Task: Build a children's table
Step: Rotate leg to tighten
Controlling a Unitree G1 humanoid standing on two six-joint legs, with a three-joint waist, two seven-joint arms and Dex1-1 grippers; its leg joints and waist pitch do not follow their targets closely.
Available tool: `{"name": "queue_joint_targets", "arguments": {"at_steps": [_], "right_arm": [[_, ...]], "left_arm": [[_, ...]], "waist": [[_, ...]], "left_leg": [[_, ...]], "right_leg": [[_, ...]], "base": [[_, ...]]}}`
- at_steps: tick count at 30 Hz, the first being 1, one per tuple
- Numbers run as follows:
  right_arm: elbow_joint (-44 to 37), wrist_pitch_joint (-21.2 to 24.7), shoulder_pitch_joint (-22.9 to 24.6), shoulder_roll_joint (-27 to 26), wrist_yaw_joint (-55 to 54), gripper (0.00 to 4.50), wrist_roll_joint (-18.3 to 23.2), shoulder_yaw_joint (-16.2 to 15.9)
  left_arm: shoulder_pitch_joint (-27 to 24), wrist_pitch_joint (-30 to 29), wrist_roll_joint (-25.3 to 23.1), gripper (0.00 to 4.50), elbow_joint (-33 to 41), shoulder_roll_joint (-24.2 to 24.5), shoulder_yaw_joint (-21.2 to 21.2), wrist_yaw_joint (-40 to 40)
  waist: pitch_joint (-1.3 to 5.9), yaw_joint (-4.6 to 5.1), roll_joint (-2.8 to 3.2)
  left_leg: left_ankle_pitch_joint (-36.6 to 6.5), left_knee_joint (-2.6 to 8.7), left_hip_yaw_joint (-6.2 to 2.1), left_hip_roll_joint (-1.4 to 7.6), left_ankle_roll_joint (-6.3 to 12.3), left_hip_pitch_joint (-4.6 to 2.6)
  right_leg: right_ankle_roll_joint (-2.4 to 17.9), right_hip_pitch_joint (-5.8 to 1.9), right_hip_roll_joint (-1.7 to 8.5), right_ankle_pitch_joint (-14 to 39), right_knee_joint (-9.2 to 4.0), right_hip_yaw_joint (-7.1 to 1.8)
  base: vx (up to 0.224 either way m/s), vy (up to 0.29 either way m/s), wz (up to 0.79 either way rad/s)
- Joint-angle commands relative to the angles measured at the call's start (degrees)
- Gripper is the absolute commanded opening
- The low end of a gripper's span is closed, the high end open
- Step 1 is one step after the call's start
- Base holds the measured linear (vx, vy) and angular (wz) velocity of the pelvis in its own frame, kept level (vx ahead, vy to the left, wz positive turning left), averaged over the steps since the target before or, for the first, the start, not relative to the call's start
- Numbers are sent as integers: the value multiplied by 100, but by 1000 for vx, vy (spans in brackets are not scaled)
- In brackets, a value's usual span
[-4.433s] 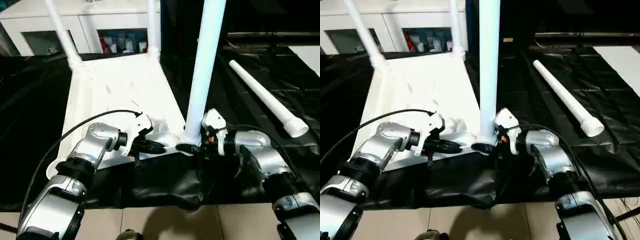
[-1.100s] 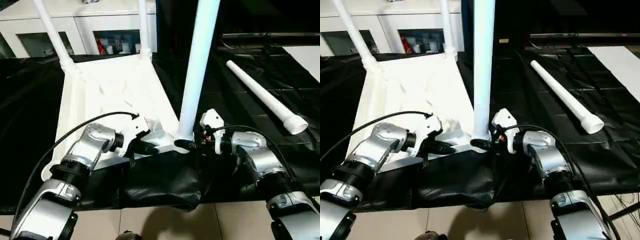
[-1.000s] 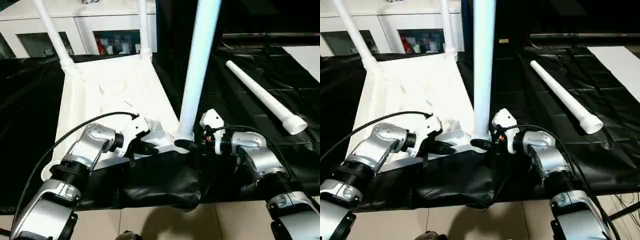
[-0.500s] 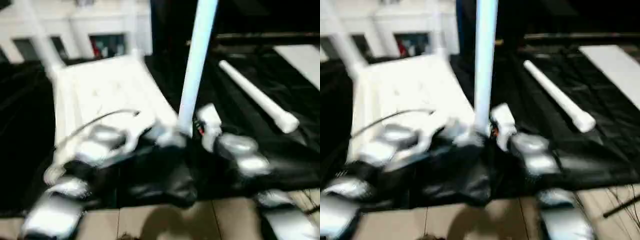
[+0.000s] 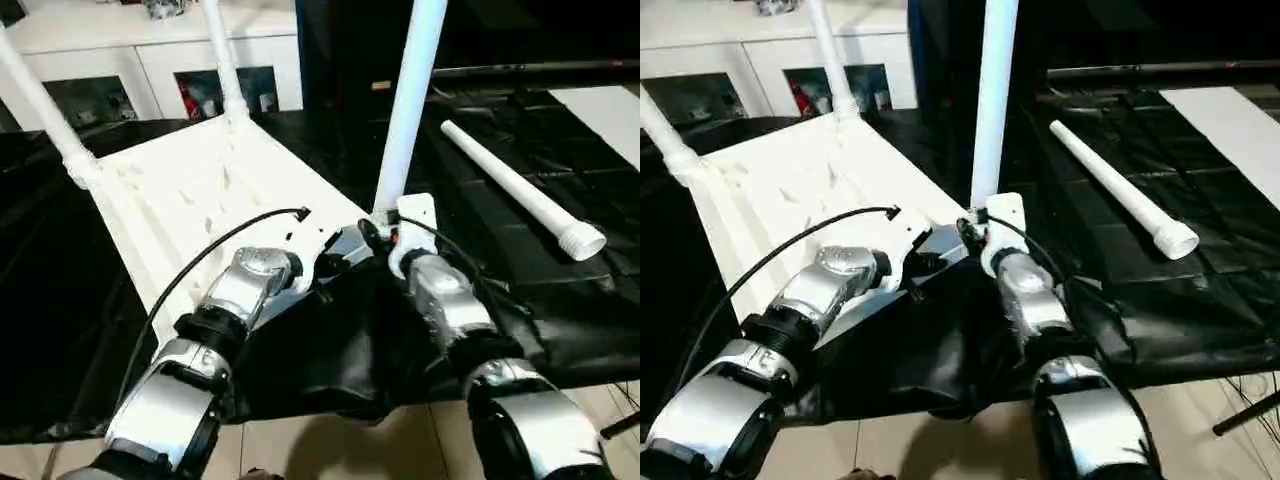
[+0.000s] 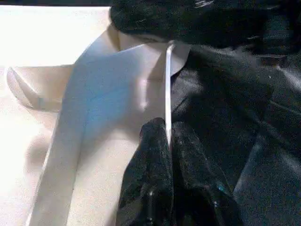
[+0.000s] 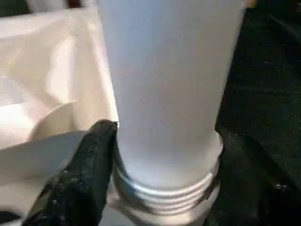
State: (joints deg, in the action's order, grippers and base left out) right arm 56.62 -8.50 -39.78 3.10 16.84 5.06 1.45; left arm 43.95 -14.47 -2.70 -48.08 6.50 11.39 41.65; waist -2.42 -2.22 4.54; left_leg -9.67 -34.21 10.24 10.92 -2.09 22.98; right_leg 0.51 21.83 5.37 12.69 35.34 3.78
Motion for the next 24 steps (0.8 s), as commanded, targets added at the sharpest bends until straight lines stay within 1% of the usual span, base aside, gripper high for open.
{"name": "queue_joint_targets", "arguments": {"at_steps": [1, 2, 3, 4, 5, 6, 7, 8, 9, 10, 11, 12, 13, 14, 16, 17, 20, 22, 23, 24], "right_arm": [[-488, -21, 178, 172, 1106, 344, 59, -441], [-611, 16, 251, 300, 1407, 357, 30, -567], [-658, 32, 278, 346, 1523, 366, 19, -616], [-904, 280, 395, 588, 1933, 374, 63, -715], [-924, 301, 404, 609, 1967, 380, 67, -721], [-1081, 330, 490, 798, 2334, 380, 31, -823], [-1335, 284, 637, 1104, 2922, 380, -30, -998], [-1573, 419, 763, 1333, 3385, 380, 47, -1094], [-1609, 448, 786, 1377, 3511, 380, 63, -1095], [-1651, 423, 817, 1443, 3679, 380, 76, -1116], [-1651, 423, 817, 1443, 3679, 380, 76, -1116], [-1655, 409, 829, 1484, 3800, 380, 73, -1130], [-1738, 459, 870, 1542, 3975, 380, 105, -1159], [-1791, 483, 893, 1577, 4081, 380, 120, -1185], [-1866, 477, 901, 1579, 4145, 380, 139, -1204], [-1921, 479, 887, 1552, 4154, 380, 176, -1202], [-1913, 518, 849, 1525, 4189, 380, 175, -1221], [-1855, 513, 828, 1514, 4214, 380, 135, -1224], [-1800, 494, 810, 1504, 4204, 380, 116, -1216], [-1744, 531, 786, 1488, 4196, 380, 117, -1188]], "left_arm": [[-172, 253, 93, 0, 223, 157, 58, 457], [-207, 225, 130, 0, 285, 214, 51, 563], [-219, 214, 143, 0, 307, 234, 47, 598], [-317, 128, 246, 0, 486, 373, 81, 988], [-326, 120, 256, 0, 502, 386, 85, 1024], [-386, 176, 279, 0, 586, 494, 145, 1306], [-480, 308, 322, 0, 706, 661, 247, 1777], [-555, 369, 387, 0, 821, 799, 333, 2199], [-567, 390, 404, 0, 837, 831, 354, 2304], [-596, 413, 434, 0, 887, 889, 398, 2493], [-596, 413, 434, 0, 887, 889, 398, 2493], [-623, 411, 468, 0, 942, 942, 438, 2675], [-658, 393, 489, 0, 1019, 996, 472, 2846], [-678, 383, 497, 0, 1061, 1027, 489, 2941], [-686, 382, 488, 0, 1087, 1050, 498, 3003], [-678, 393, 478, 0, 1089, 1063, 494, 3023], [-686, 405, 484, 0, 1098, 1086, 482, 3060], [-699, 423, 484, 0, 1098, 1094, 476, 3058], [-707, 421, 484, 0, 1100, 1091, 474, 3051], [-718, 416, 483, 0, 1113, 1091, 473, 3048]], "waist": [[376, -38, -155], [370, -32, -148], [380, -35, -143], [365, -23, -125], [375, -22, -134], [371, -30, -120], [374, -43, -108], [380, -65, -124], [379, -67, -120], [388, -79, -92], [383, -89, -107], [382, -97, -88], [375, -103, -82], [378, -114, -81], [371, -133, -76], [368, -138, -95], [371, -149, -87], [377, -151, -94], [378, -154, -108], [379, -155, -140]], "left_leg": [[-807, 356, -61, 184, 755, -100], [-765, 347, -50, 189, 796, -93], [-726, 341, -51, 192, 810, -96], [-699, 356, -57, 194, 822, -88], [-687, 348, -57, 204, 819, -92], [-713, 349, -56, 204, 812, -104], [-743, 343, -57, 202, 810, -102], [-718, 329, -46, 212, 832, -105], [-674, 331, -44, 213, 844, -88], [-655, 330, -41, 225, 851, -116], [-692, 330, -33, 220, 835, -116], [-712, 336, -38, 223, 809, -124], [-789, 350, -37, 233, 770, -136], [-811, 354, -43, 242, 752, -141], [-874, 367, -38, 250, 683, -156], [-915, 377, -40, 247, 653, -151], [-926, 380, -42, 240, 579, -151], [-887, 372, -39, 232, 571, -147], [-843, 370, -39, 230, 586, -140], [-813, 369, -37, 229, 600, -134]], "right_leg": [[1407, -280, 318, 173, -394, -168], [1410, -263, 309, 145, -389, -173], [1413, -263, 306, 98, -381, -174], [1432, -252, 300, 99, -377, -171], [1473, -254, 297, 57, -368, -168], [1486, -253, 286, 75, -374, -161], [1475, -246, 287, 90, -375, -162], [1487, -254, 288, 30, -366, -172], [1503, -259, 292, -43, -354, -177], [1547, -227, 287, -106, -349, -176], [1574, -223, 286, -103, -347, -179], [1588, -223, 292, -68, -347, -178], [1600, -212, 291, 14, -360, -181], [1603, -217, 288, 19, -353, -179], [1594, -199, 286, 59, -359, -191], [1583, -206, 288, 94, -360, -192], [1551, -206, 299, 149, -363, -197], [1548, -213, 300, 87, -360, -199], [1551, -215, 302, 51, -352, -197], [1544, -221, 302, 36, -353, -195]], "base": [[0, 0, 0], [0, 0, 0], [0, 0, 0], [0, 0, 0], [0, 0, 0], [0, 0, 0], [0, 0, 0], [0, 0, 0], [0, 0, 0], [0, 0, 0], [0, 0, 0], [0, 0, 0], [0, 0, 0], [0, 0, 0], [0, 0, 0], [0, 0, 0], [0, 0, 0], [0, 0, 0], [0, 0, 0], [0, 0, 0]]}}
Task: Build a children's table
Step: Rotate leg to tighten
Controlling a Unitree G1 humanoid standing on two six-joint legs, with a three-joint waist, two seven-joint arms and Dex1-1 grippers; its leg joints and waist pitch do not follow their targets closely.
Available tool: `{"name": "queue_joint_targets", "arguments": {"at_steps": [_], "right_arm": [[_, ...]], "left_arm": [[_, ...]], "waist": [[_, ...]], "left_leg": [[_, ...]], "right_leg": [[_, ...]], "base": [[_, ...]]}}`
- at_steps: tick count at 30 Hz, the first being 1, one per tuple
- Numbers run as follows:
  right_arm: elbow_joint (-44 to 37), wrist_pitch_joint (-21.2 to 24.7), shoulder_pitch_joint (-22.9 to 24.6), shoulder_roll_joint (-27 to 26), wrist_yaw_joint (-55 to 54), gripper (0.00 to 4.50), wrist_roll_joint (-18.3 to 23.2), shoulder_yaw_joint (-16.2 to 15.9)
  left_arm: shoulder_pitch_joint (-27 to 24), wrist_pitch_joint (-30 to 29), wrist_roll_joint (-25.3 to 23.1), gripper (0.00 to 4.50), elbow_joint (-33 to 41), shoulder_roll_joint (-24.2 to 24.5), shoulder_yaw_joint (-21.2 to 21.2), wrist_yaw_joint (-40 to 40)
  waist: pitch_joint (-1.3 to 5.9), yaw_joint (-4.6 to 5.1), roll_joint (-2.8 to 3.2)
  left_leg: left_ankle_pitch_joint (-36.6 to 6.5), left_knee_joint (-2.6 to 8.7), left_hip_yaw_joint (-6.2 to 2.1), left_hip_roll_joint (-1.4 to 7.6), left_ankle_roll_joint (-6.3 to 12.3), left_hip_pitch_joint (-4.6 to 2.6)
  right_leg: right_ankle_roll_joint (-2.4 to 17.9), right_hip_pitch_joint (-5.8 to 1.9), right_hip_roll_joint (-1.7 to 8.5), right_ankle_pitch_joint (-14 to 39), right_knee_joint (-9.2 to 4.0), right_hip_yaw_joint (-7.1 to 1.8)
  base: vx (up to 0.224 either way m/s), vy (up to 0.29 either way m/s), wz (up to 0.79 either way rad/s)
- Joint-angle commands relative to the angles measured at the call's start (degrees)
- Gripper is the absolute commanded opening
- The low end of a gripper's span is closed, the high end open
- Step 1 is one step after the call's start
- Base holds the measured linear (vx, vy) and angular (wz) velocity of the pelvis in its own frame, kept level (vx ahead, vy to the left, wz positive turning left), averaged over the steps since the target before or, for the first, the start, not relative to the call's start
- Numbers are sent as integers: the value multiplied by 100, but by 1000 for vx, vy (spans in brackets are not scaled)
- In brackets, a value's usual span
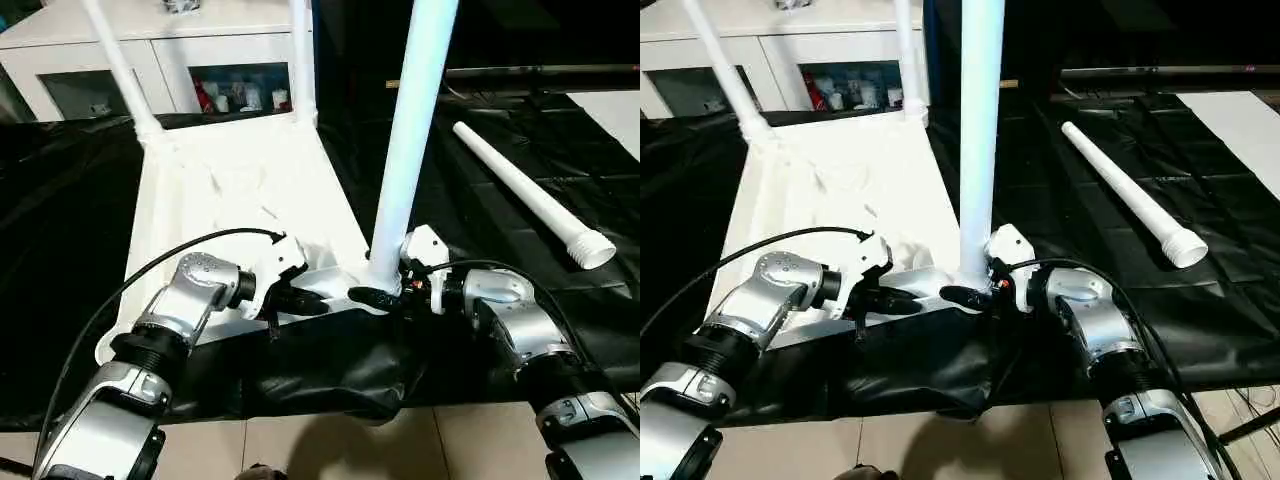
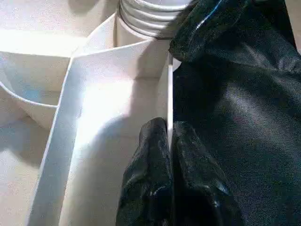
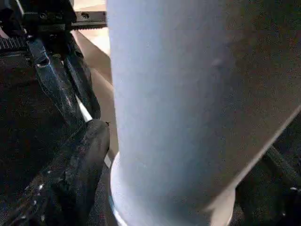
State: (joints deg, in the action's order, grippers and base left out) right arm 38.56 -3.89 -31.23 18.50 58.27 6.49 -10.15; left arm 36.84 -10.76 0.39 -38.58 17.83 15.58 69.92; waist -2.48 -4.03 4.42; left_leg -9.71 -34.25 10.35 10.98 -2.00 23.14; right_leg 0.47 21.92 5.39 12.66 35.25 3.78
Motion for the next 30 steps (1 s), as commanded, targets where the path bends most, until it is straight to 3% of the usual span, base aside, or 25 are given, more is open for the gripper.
{"name": "queue_joint_targets", "arguments": {"at_steps": [1, 4, 5, 10, 11, 12, 13, 14, 16, 17, 19, 20, 22, 24, 26, 28, 30], "right_arm": [[62, 71, -69, -53, 53, 380, -26, -27], [182, 130, -133, -96, 54, 344, -6, 37], [228, 180, -171, -124, 45, 344, 41, 80], [306, 305, -197, -243, -220, 298, 237, 301], [389, 320, -199, -322, -483, 287, 236, 379], [426, 326, -199, -357, -599, 281, 231, 411], [538, 360, -201, -509, -1133, 279, 193, 527], [607, 374, -207, -600, -1446, 278, 159, 595], [746, 414, -220, -852, -2166, 276, 106, 732], [825, 432, -244, -959, -2499, 276, 72, 790], [1148, 432, -377, -1313, -3617, 275, -35, 953], [1175, 429, -389, -1340, -3700, 275, -42, 964], [1474, 327, -620, -1639, -4489, 275, -185, 953], [1724, 279, -918, -1784, -4919, 275, -346, 873], [1771, 242, -995, -1766, -4867, 275, -303, 917], [1738, 86, -999, -1795, -4636, 275, -145, 1048], [1663, -42, -961, -1843, -4541, 330, -118, 1144]], "left_arm": [[-7, 45, 174, 0, 164, -41, 53, 221], [-42, 1, 170, 0, 233, -29, 36, 219], [-61, -25, 175, 0, 274, -8, 21, 229], [-72, -80, 205, 0, 264, -37, -27, 175], [-58, -99, 208, 0, 197, -105, -46, 93], [-53, -107, 207, 0, 168, -136, -53, 56], [14, -166, 135, 0, 7, -262, -77, -240], [58, -207, 82, 0, -88, -334, -89, -435], [247, -315, -18, 0, -430, -580, -202, -1087], [345, -374, -48, 0, -590, -691, -273, -1430], [682, -459, -128, 0, -1108, -1062, -540, -2676], [708, -458, -132, 0, -1145, -1090, -562, -2774], [973, -328, -69, 0, -1452, -1399, -773, -3480], [1152, -101, -56, 0, -1591, -1573, -797, -3607], [1170, 15, -107, 0, -1561, -1552, -717, -3475], [1176, 95, -126, 0, -1530, -1512, -689, -3368], [1203, 212, -175, 0, -1579, -1488, -660, -3318]], "waist": [[384, 17, -101], [376, 19, -115], [385, 15, -82], [389, 33, -82], [384, 72, -40], [378, 83, -51], [375, 121, -7], [373, 147, -35], [356, 194, -34], [354, 198, -28], [348, 244, -60], [343, 241, -54], [359, 223, -90], [378, 206, -123], [381, 180, -119], [413, 168, -99], [415, 162, -78]], "left_leg": [[-794, 372, -50, 226, 603, -155], [-818, 374, -48, 222, 599, -144], [-781, 369, -54, 229, 600, -151], [-735, 368, -54, 223, 608, -145], [-808, 373, -50, 225, 565, -159], [-845, 381, -55, 223, 541, -152], [-911, 388, -54, 219, 487, -162], [-987, 400, -64, 212, 403, -173], [-1049, 416, -61, 207, 336, -167], [-1139, 426, -58, 208, 274, -199], [-1364, 435, -59, 187, 100, -214], [-1386, 433, -60, 185, 83, -220], [-1226, 406, -46, 171, 185, -192], [-925, 393, -50, 159, 292, -173], [-847, 386, -49, 161, 419, -149], [-575, 355, -49, 163, 647, -130], [-488, 336, -47, 159, 769, -123]], "right_leg": [[1549, -221, 304, 62, -342, -193], [1530, -227, 306, 176, -350, -193], [1532, -222, 304, 128, -337, -192], [1557, -229, 298, -18, -327, -186], [1560, -215, 289, -1, -343, -187], [1564, -222, 290, 21, -342, -185], [1565, -206, 286, 78, -343, -191], [1553, -218, 288, 167, -362, -193], [1535, -210, 286, 284, -377, -200], [1520, -196, 285, 420, -404, -202], [1455, -191, 295, 810, -449, -214], [1435, -182, 303, 883, -465, -219], [1401, -209, 313, 775, -470, -226], [1395, -209, 309, 595, -448, -212], [1359, -228, 316, 493, -444, -202], [1376, -248, 318, 24, -389, -196], [1423, -246, 321, -168, -376, -188]], "base": [[0, 0, 0], [0, 0, 0], [0, 0, 0], [0, 0, 0], [0, 0, 0], [0, 0, 0], [0, 0, 0], [0, 0, 0], [0, 0, 0], [0, 0, 0], [0, 0, 0], [0, 0, 0], [0, 0, 0], [0, 0, 0], [0, 0, 0], [0, 0, 0], [0, 0, 0]]}}
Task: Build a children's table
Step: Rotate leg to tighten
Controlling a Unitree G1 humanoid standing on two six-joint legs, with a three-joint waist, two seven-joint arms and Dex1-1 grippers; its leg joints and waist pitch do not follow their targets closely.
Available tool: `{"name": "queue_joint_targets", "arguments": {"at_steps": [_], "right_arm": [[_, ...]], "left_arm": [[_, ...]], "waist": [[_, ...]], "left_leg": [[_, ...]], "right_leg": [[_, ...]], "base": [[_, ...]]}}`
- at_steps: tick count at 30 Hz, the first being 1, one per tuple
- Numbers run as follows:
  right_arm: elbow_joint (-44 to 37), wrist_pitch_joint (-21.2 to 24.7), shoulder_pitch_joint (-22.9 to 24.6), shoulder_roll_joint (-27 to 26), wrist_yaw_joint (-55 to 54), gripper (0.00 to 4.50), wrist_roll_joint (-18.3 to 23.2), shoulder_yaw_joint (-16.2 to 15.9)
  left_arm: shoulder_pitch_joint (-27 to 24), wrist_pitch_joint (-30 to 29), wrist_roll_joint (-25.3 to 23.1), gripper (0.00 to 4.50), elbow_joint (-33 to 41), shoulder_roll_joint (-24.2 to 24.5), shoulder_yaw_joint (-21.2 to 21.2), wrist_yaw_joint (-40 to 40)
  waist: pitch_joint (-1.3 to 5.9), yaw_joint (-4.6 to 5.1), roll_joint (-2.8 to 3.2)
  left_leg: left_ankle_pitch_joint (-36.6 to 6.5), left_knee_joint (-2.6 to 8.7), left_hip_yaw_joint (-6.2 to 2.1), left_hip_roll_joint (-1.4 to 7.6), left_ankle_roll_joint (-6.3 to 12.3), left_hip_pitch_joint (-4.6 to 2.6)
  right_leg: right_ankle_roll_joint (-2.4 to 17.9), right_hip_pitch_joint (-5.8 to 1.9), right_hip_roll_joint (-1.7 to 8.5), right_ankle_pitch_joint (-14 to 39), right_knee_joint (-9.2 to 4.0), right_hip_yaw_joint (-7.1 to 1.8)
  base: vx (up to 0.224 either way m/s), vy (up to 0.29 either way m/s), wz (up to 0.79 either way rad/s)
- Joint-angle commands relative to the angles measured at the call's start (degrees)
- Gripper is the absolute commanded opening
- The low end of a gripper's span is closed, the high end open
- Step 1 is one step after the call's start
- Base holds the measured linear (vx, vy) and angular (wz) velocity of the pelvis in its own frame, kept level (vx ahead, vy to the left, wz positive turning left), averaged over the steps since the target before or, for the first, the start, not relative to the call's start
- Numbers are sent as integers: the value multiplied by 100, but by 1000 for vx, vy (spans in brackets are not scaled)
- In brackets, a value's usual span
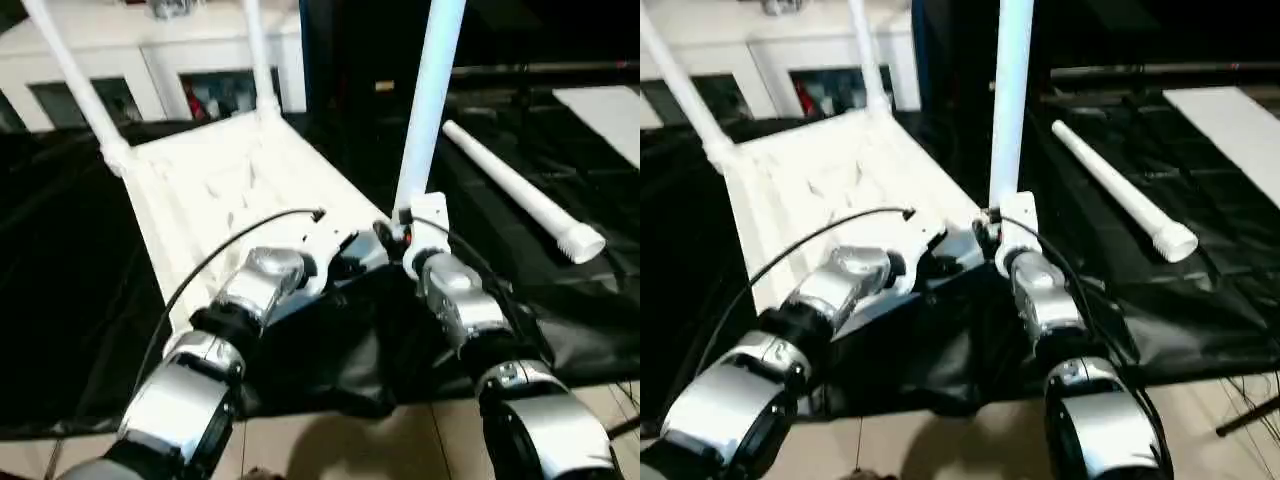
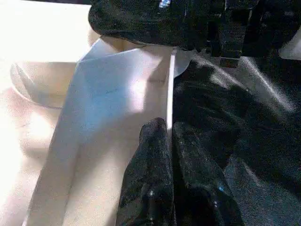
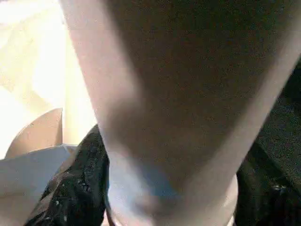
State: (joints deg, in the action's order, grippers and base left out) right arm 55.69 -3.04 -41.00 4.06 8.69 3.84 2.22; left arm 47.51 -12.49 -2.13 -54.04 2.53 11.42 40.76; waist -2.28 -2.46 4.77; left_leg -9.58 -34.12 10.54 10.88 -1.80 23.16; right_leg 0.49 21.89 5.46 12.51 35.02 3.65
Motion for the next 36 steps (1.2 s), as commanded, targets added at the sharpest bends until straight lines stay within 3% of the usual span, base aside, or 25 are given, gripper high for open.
{"name": "queue_joint_targets", "arguments": {"at_steps": [1, 3, 4, 5, 6, 7, 8, 13, 15, 16, 17, 18, 19, 21, 22, 23, 25, 27, 29, 30, 32, 33, 34, 35, 36], "right_arm": [[-85, -161, 35, -405, 441, 344, 156, -74], [-278, -263, 136, -368, 443, 347, 135, -50], [-351, -288, 170, -343, 409, 370, 104, -53], [-537, -273, 257, -200, 112, 383, -65, -102], [-721, -223, 353, -108, 77, 383, -126, -145], [-798, -219, 400, -45, 42, 383, -149, -190], [-974, -175, 498, 19, 58, 383, -147, -221], [-2072, 184, 1143, 218, 223, 391, -114, -210], [-2414, 397, 1410, 256, 282, 391, -179, -209], [-2526, 458, 1507, 262, 304, 391, -204, -206], [-2602, 477, 1599, 273, 285, 391, -273, -231], [-2733, 473, 1719, 300, 219, 391, -332, -324], [-2733, 473, 1719, 300, 219, 391, -332, -324], [-3060, 618, 1929, 266, 318, 391, -264, -491], [-3079, 630, 1940, 264, 332, 391, -256, -501], [-3353, 827, 2102, 231, 508, 391, -177, -630], [-3448, 913, 2160, 219, 575, 391, -167, -686], [-3540, 1088, 2257, 167, 637, 391, -293, -850], [-3435, 1171, 2204, 95, 622, 391, -362, -886], [-3435, 1171, 2204, 95, 622, 391, -362, -886], [-3192, 1154, 2037, 90, 619, 391, -440, -897], [-3114, 1156, 1972, 113, 633, 391, -457, -907], [-3114, 1156, 1972, 113, 633, 391, -457, -907], [-2964, 1125, 1843, 149, 651, 391, -476, -903], [-2816, 1109, 1723, 164, 679, 391, -467, -887]], "left_arm": [[136, 436, 52, 0, -37, 55, -217, -375], [133, 480, 77, 0, -76, 71, -217, -299], [132, 523, 80, 0, -86, 75, -215, -285], [172, 633, 70, 0, -183, 50, -234, -252], [211, 724, 76, 0, -243, 23, -274, -321], [253, 805, 81, 0, -320, -3, -307, -387], [291, 818, 185, 0, -363, -41, -381, -261], [515, 927, 469, 64, -425, -131, -674, -250], [656, 1148, 545, 75, -377, -47, -846, -544], [710, 1230, 587, 83, -354, -6, -929, -678], [761, 1260, 617, 95, -304, 112, -1030, -849], [807, 1317, 602, 106, -280, 297, -1116, -1025], [807, 1317, 602, 114, -280, 297, -1116, -1025], [717, 1242, 496, 129, 1, 757, -1223, -1021], [706, 1221, 489, 129, 29, 787, -1226, -1010], [534, 907, 406, 129, 426, 1195, -1299, -936], [437, 732, 372, 129, 624, 1388, -1349, -940], [-62, 22, 218, 129, 1427, 2084, -1514, -921], [-700, -756, 126, 129, 2293, 2600, -1693, -820], [-700, -756, 126, 129, 2293, 2600, -1693, -820], [-1446, -1531, -24, 129, 3175, 3071, -1817, -666], [-1732, -1750, -93, 129, 3483, 3241, -1844, -643], [-1732, -1750, -93, 129, 3483, 3241, -1844, -643], [-1988, -1839, -252, 129, 3616, 3440, -1906, -702], [-2141, -1889, -357, 129, 3630, 3559, -1990, -801]], "waist": [[387, 5, -131], [372, 9, -97], [368, 59, -98], [378, 84, -59], [381, 88, -63], [375, 104, -5], [386, 92, -8], [418, 31, 15], [409, 42, -49], [401, 44, -22], [395, 49, -57], [376, 67, -134], [366, 68, -79], [342, 73, -195], [341, 63, -121], [342, 63, -118], [348, 82, -80], [368, 64, 31], [368, 95, 84], [374, 104, 70], [374, 81, 101], [355, 95, 56], [325, 66, 104], [312, 54, 66], [305, 57, -60]], "left_leg": [[-539, 327, -62, 172, 784, -127], [-708, 344, -69, 179, 771, -117], [-793, 364, -86, 182, 714, -103], [-794, 369, -92, 187, 650, -121], [-803, 360, -89, 185, 632, -142], [-817, 352, -80, 180, 594, -149], [-779, 345, -84, 173, 594, -148], [-359, 282, -83, 182, 892, -142], [-291, 276, -86, 169, 973, -108], [-363, 280, -88, 168, 984, -107], [-411, 282, -82, 169, 978, -104], [-473, 294, -77, 153, 936, -80], [-551, 297, -73, 150, 882, -94], [-643, 315, -63, 152, 821, -94], [-590, 326, -73, 165, 792, -98], [-577, 337, -83, 188, 773, -110], [-552, 341, -82, 194, 721, -138], [-488, 341, -94, 227, 631, -176], [-443, 347, -84, 225, 554, -195], [-452, 352, -92, 235, 520, -183], [-560, 369, -89, 250, 342, -210], [-592, 389, -85, 245, 313, -189], [-826, 396, -55, 223, 246, -238], [-1044, 417, -63, 223, 141, -236], [-1125, 436, -51, 224, 104, -218]], "right_leg": [[1430, -240, 311, -123, -365, -170], [1386, -243, 322, 59, -386, -164], [1364, -262, 309, 137, -384, -153], [1350, -260, 284, 124, -385, -143], [1376, -241, 283, 100, -389, -151], [1399, -247, 274, -4, -395, -157], [1421, -267, 279, -120, -374, -158], [1478, -267, 289, -674, -323, -162], [1485, -276, 287, -738, -317, -144], [1483, -276, 296, -615, -318, -139], [1467, -273, 298, -524, -335, -139], [1425, -290, 297, -278, -352, -135], [1382, -273, 299, 4, -370, -141], [1326, -266, 279, 320, -400, -152], [1295, -254, 281, 382, -379, -160], [1306, -243, 272, 348, -356, -162], [1301, -212, 249, 230, -343, -165], [1391, -192, 249, -5, -294, -166], [1400, -157, 221, -251, -268, -157], [1393, -171, 238, -277, -265, -160], [1392, -154, 236, -263, -252, -158], [1381, -158, 229, -222, -260, -157], [1324, -99, 199, 62, -303, -169], [1305, -108, 217, 294, -316, -187], [1281, -121, 213, 417, -342, -191]], "base": [[0, 0, 0], [0, 0, 0], [0, 0, 0], [0, 0, 0], [0, 0, 0], [0, 0, 0], [0, 0, 0], [0, 0, 0], [0, 0, 0], [0, 0, 0], [0, 0, 0], [0, 0, 0], [0, 0, 0], [0, 0, 0], [0, 0, 0], [0, 0, 0], [0, 0, 0], [0, 0, 0], [0, 0, 0], [0, 0, 0], [0, 0, 0], [0, 0, 0], [0, 0, 0], [0, 0, 0], [0, 0, 0]]}}
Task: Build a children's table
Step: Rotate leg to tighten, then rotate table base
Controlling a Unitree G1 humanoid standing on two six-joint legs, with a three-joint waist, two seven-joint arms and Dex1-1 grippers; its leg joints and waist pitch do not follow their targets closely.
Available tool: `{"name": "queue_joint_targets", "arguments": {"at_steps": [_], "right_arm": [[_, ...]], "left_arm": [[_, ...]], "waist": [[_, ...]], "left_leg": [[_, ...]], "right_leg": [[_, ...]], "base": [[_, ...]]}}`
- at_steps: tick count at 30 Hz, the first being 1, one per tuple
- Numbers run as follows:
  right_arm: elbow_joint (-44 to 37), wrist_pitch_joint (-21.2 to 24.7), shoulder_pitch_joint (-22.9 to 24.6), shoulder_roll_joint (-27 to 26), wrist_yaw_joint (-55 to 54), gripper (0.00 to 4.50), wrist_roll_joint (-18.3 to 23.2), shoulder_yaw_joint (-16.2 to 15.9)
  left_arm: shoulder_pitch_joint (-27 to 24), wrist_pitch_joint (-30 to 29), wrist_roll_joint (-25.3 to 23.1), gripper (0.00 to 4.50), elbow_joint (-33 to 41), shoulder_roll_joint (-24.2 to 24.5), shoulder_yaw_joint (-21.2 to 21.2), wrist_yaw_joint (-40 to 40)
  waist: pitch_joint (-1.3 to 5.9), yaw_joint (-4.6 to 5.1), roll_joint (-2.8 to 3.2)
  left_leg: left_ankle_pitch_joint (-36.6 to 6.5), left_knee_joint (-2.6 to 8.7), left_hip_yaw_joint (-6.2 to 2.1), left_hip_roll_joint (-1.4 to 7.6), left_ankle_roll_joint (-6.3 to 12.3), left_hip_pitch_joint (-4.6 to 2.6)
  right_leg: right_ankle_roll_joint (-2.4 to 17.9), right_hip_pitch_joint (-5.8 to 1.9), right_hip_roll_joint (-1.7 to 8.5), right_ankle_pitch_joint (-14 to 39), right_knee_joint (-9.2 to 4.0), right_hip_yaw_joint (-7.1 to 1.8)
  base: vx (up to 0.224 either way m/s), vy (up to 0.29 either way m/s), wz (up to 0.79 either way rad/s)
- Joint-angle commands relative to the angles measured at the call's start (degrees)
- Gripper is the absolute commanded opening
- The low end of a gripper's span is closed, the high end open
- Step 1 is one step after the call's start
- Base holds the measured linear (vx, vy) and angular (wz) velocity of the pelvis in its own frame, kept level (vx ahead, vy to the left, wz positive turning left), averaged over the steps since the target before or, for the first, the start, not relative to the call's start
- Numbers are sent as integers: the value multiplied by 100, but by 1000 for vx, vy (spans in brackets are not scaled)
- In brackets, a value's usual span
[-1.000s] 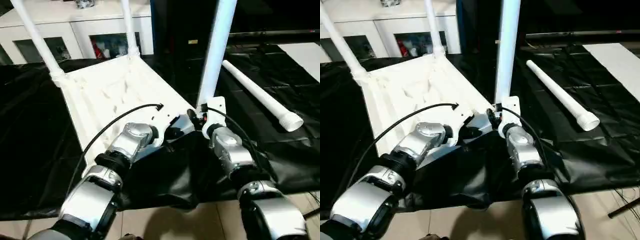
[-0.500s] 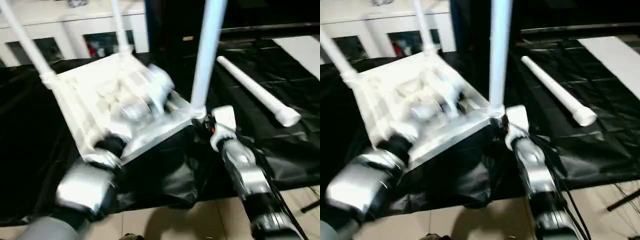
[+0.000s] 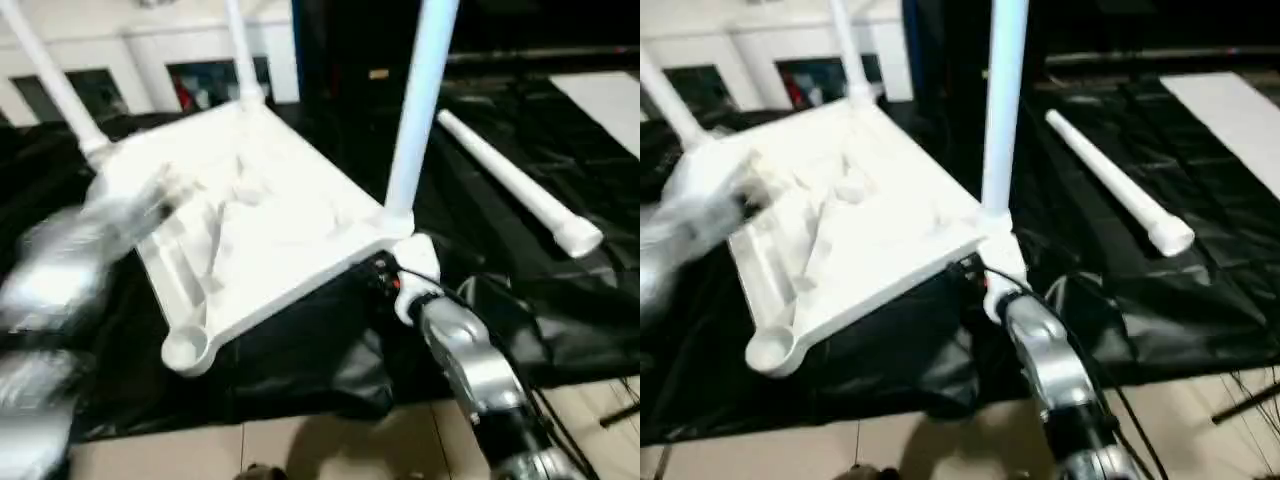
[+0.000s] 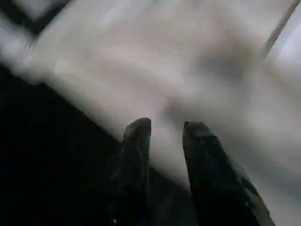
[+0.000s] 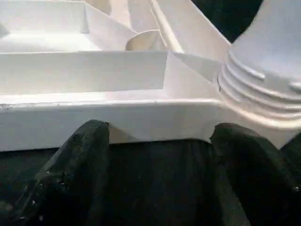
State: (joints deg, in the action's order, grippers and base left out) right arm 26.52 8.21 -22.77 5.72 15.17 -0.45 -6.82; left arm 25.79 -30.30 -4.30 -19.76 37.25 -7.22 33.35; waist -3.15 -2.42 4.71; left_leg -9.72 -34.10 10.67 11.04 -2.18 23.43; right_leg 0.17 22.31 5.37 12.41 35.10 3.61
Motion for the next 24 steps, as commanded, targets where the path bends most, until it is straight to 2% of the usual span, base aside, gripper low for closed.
{"name": "queue_joint_targets", "arguments": {"at_steps": [1, 2, 3, 4, 5, 6, 7, 8, 9, 10, 11, 12, 13, 14, 15, 16, 18, 21, 24], "right_arm": [[184, 5, -193, 10, 71, 391, -18, 20], [230, 24, -248, 16, 99, 391, -4, 21], [230, 24, -248, 16, 99, 391, -4, 21], [307, 47, -324, 19, 142, 391, 4, -4], [527, -28, -488, 0, 204, 391, -15, -58], [683, -70, -580, -32, 200, 391, -16, -56], [683, -70, -580, -32, 200, 391, -16, -56], [989, -130, -767, -115, 195, 391, -14, -53], [989, -130, -767, -115, 195, 391, -14, -53], [1395, -218, -1017, -249, 238, 391, 12, -32], [1544, -265, -1106, -292, 264, 391, 18, -23], [1722, -319, -1218, -343, 273, 391, 21, -11], [1862, -365, -1307, -382, 278, 391, 20, -1], [2119, -455, -1462, -449, 316, 391, 21, 10], [2207, -530, -1525, -486, 355, 391, 1, -21], [2222, -538, -1536, -494, 361, 391, 1, -23], [2358, -628, -1645, -605, 492, 391, 56, -22], [2524, -747, -1748, -760, 720, 391, 114, -68], [2594, -881, -1770, -839, 873, 391, 103, -109]], "left_arm": [[-91, -154, -216, 129, 185, 186, -177, -194], [-162, -194, -257, 129, 176, 241, -209, -278], [-162, -194, -257, 129, 176, 241, -209, -278], [-326, -360, -318, 129, 278, 334, -145, -281], [-555, -610, -302, 129, 444, 356, -77, -265], [-637, -699, -226, 129, 474, 324, -6, -195], [-637, -699, -226, 129, 474, 324, -6, -195], [-791, -941, 12, 129, 678, 192, 134, -39], [-791, -941, 12, 129, 678, 192, 134, -39], [-955, -954, 212, 129, 844, 58, 468, 375], [-992, -1030, 282, 129, 928, -27, 503, 456], [-1017, -1133, 348, 129, 1043, -89, 544, 534], [-1029, -1235, 401, 129, 1144, -143, 556, 573], [-1067, -1356, 429, 129, 1305, -159, 655, 703], [-1083, -1283, 463, 129, 1337, -153, 717, 823], [-1080, -1280, 474, 129, 1340, -158, 722, 837], [-1052, -1211, 576, 129, 1392, -202, 785, 1003], [-949, -1266, 708, 129, 1498, -329, 873, 1071], [-778, -1218, 786, 129, 1486, -567, 1032, 1019]], "waist": [[371, 27, -14], [346, 34, 28], [338, 44, 19], [349, 32, -67], [344, 46, -102], [357, 47, -118], [351, 58, -111], [380, 44, -121], [380, 44, -121], [381, 32, -123], [386, 41, -134], [390, 38, -131], [396, 59, -100], [408, 50, -34], [401, 56, -69], [404, 54, -94], [415, 64, -32], [416, 74, -46], [414, 69, -55]], "left_leg": [[-1346, 459, -89, 200, 39, -232], [-1645, 485, -92, 206, -109, -280], [-1750, 498, -100, 208, -173, -289], [-1796, 512, -127, 214, -253, -266], [-1777, 530, -133, 207, -267, -233], [-1768, 528, -131, 209, -275, -250], [-1750, 514, -113, 195, -271, -263], [-1683, 502, -116, 199, -270, -259], [-1683, 502, -116, 199, -270, -259], [-1610, 488, -104, 186, -246, -261], [-1570, 486, -105, 185, -230, -239], [-1450, 475, -93, 187, -206, -232], [-1365, 464, -91, 182, -184, -221], [-1294, 443, -96, 172, -166, -236], [-1306, 445, -83, 168, -148, -239], [-1282, 440, -87, 167, -108, -225], [-1223, 425, -89, 162, -93, -237], [-1180, 427, -94, 167, -68, -234], [-1277, 431, -91, 175, -72, -243]], "right_leg": [[1241, -166, 256, 810, -341, -201], [1137, -114, 242, 1108, -383, -211], [1105, -106, 238, 1154, -401, -220], [1088, -135, 254, 1099, -366, -228], [1060, -153, 253, 1047, -363, -226], [1072, -142, 252, 1000, -361, -224], [1119, -110, 239, 903, -369, -236], [1196, -125, 269, 776, -337, -242], [1196, -125, 269, 776, -337, -242], [1252, -116, 261, 647, -347, -245], [1298, -137, 269, 576, -337, -246], [1334, -154, 263, 403, -327, -244], [1382, -166, 254, 212, -312, -236], [1427, -172, 254, 83, -284, -225], [1437, -163, 239, 60, -302, -221], [1452, -192, 244, 32, -293, -219], [1474, -190, 236, -100, -270, -211], [1494, -211, 223, -256, -258, -200], [1529, -210, 228, -152, -264, -204]], "base": [[0, 0, 0], [0, 0, 0], [0, 0, 0], [0, 0, 0], [0, 0, 0], [0, 0, 0], [0, 0, 0], [0, 0, 0], [0, 0, 0], [0, 0, 0], [0, 0, 0], [0, 0, 0], [0, 0, 0], [0, 0, 0], [0, 0, 0], [0, 0, 0], [0, 0, 0], [0, 0, 0], [0, 0, 0]]}}
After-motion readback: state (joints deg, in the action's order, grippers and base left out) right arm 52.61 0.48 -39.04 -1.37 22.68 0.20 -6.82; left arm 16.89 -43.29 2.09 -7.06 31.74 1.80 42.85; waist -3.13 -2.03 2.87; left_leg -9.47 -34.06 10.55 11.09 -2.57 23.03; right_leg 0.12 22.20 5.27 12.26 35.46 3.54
